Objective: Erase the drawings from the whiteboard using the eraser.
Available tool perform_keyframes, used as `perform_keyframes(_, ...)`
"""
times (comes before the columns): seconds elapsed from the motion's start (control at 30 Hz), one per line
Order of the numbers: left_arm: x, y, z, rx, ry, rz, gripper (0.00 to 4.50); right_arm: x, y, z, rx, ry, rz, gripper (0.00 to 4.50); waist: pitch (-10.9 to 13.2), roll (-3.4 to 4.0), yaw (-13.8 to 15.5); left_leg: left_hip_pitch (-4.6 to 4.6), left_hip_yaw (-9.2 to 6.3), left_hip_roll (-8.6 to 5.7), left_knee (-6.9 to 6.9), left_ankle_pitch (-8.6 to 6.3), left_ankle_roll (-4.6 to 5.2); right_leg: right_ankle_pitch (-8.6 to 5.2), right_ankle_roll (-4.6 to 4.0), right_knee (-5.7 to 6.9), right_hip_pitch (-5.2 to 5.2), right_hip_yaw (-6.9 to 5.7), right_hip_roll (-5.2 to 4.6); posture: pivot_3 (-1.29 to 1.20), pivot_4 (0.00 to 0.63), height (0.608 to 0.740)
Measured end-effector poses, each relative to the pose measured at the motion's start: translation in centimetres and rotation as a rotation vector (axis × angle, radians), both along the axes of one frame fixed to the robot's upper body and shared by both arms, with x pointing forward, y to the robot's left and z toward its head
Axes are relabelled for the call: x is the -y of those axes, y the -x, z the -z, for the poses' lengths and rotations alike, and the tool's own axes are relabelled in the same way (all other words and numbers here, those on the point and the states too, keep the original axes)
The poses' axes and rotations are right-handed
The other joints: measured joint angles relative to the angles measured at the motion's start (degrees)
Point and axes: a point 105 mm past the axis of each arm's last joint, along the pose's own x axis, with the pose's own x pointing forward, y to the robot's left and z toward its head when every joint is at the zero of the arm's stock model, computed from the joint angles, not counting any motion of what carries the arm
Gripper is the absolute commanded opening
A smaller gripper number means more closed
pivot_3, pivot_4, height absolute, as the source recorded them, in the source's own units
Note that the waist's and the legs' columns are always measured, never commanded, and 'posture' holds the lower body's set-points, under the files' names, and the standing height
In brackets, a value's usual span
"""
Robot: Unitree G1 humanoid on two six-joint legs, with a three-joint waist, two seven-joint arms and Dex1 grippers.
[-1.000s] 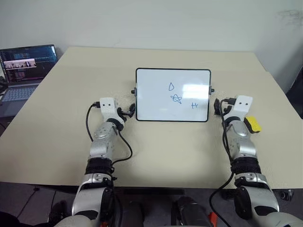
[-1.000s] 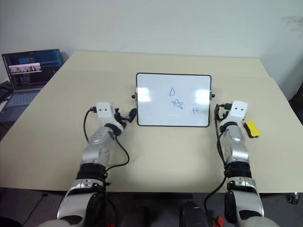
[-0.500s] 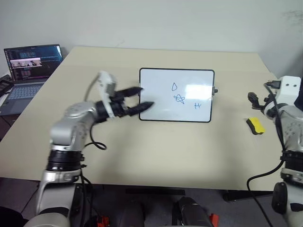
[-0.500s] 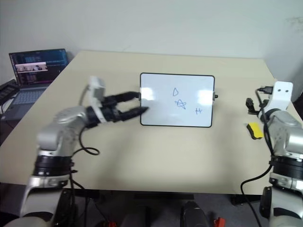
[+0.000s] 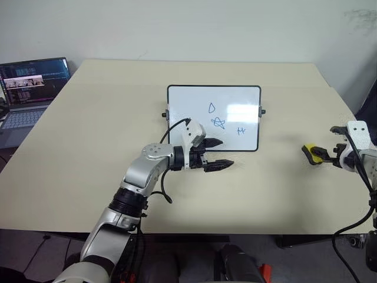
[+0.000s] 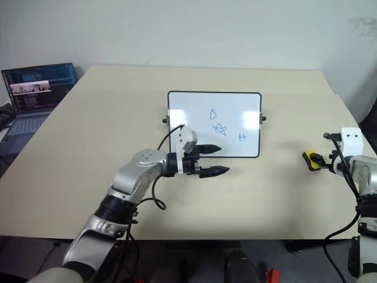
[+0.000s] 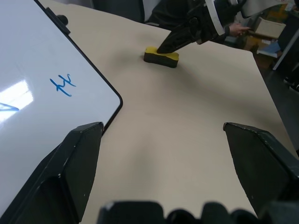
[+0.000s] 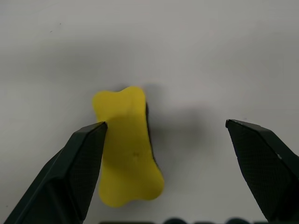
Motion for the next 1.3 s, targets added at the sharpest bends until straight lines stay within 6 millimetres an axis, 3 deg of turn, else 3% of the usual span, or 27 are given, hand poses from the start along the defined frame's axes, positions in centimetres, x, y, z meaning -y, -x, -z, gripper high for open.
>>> perform_keyframes(0.43, -0.1, 0.3, 0.3, -0.007, -0.002, 0.003, 4.50, -0.4, -0.3, 0.4, -0.002, -0.017, -0.035, 4.47, 0.00, 0.00, 0.10, 0.00, -0.01, 0.00, 0.01, 0.00, 0.00, 0.00, 0.00, 0.00, 0.02, -0.02, 0.00, 0.00, 0.150, 0.740)
perform_keyframes(0.83, -0.1, 0.1, 0.3, -0.001, -0.011, -0.015, 4.50, -0.7, -0.5, -1.3, 0.055, -0.009, -0.047, 4.47, 0.00, 0.01, 0.12, 0.00, -0.01, 0.00, 0.01, 0.00, 0.00, 0.00, 0.00, 0.00, 0.02, -0.02, 0.00, 0.00, 0.150, 0.740)
perform_keyframes(1.13, -0.3, 0.2, 0.4, -0.001, -0.016, -0.018, 4.50, -1.1, -0.4, 0.0, 0.019, -0.018, -0.034, 4.47, 0.01, 0.02, 0.12, 0.00, -0.02, 0.00, 0.01, 0.00, 0.00, 0.00, 0.00, 0.00, 0.02, -0.01, -0.01, 0.00, 0.150, 0.740)
perform_keyframes(1.23, -0.3, 0.2, 0.4, 0.001, -0.017, -0.017, 4.50, -1.1, -0.4, 0.4, 0.014, -0.023, -0.028, 3.92, 0.01, 0.02, 0.12, 0.00, -0.01, 0.00, 0.01, 0.00, 0.00, 0.00, 0.00, 0.01, 0.02, -0.02, -0.01, 0.00, 0.150, 0.740)
perform_keyframes(1.3, -0.4, 0.2, 0.5, -0.001, -0.019, -0.020, 4.50, -1.0, -0.4, 0.5, 0.012, -0.025, -0.025, 3.25, 0.01, 0.02, 0.12, 0.00, -0.01, 0.00, 0.01, 0.00, 0.00, 0.00, 0.00, 0.01, 0.02, -0.01, -0.01, 0.00, 0.150, 0.740)
